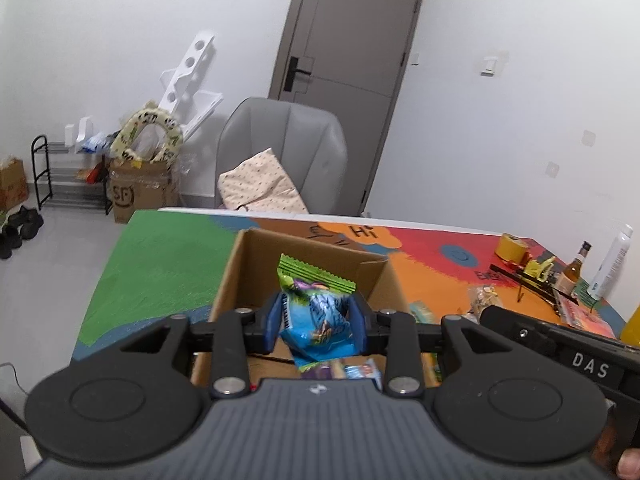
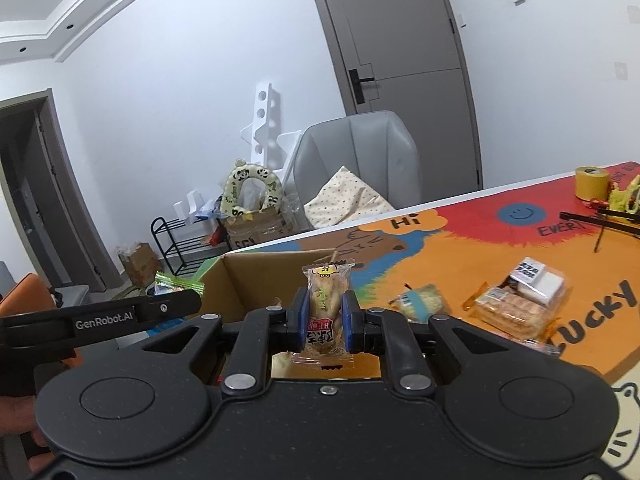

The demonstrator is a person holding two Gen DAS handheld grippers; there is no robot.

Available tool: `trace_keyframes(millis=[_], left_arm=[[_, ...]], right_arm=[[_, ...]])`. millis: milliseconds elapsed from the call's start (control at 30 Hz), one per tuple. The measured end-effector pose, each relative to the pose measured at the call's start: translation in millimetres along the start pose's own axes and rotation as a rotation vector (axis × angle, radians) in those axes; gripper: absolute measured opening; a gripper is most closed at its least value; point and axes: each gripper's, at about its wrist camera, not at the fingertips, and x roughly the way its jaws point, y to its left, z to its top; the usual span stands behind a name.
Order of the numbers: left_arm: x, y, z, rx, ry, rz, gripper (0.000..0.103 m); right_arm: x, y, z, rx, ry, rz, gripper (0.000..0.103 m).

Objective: Organize snacks
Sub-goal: 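Carry both snacks over the cardboard box and open both grippers to drop them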

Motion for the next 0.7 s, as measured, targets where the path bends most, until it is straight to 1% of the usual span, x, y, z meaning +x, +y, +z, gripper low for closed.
trace_keyframes(millis=[100, 133, 167, 300, 433, 600, 700], left_arm=[[1.7, 8.9, 0.6, -0.013, 0.006, 0.018, 0.045], [2.1, 12.8, 0.8, -0.026, 0.010, 0.018, 0.052], [1.9, 16.6, 1.0, -0.038, 0.010, 0.018, 0.056], [-0.5, 27.0, 4.0, -0.043, -0.001, 0.032, 0.061], [-2.8, 33.9, 5.9, -0.051, -0.005, 0.043, 0.069], [-4.5, 42.6, 7.4, -0.064, -0.003, 0.046, 0.071], [-6.1, 48.6, 7.1, -0.080, -0.004, 0.057, 0.075]], right_arm=[[5.9, 7.8, 1.9, -0.010, 0.002, 0.007, 0.015], [8.1, 11.2, 2.6, -0.015, 0.004, 0.012, 0.015], [10.5, 14.1, 3.6, -0.018, 0.007, 0.016, 0.015], [20.0, 25.6, 6.1, -0.026, 0.015, 0.035, 0.015], [30.2, 37.2, 5.5, -0.034, 0.035, 0.061, 0.015], [40.0, 51.0, 4.8, -0.043, 0.056, 0.101, 0.015], [44.4, 56.9, 3.7, -0.042, 0.072, 0.123, 0.016]])
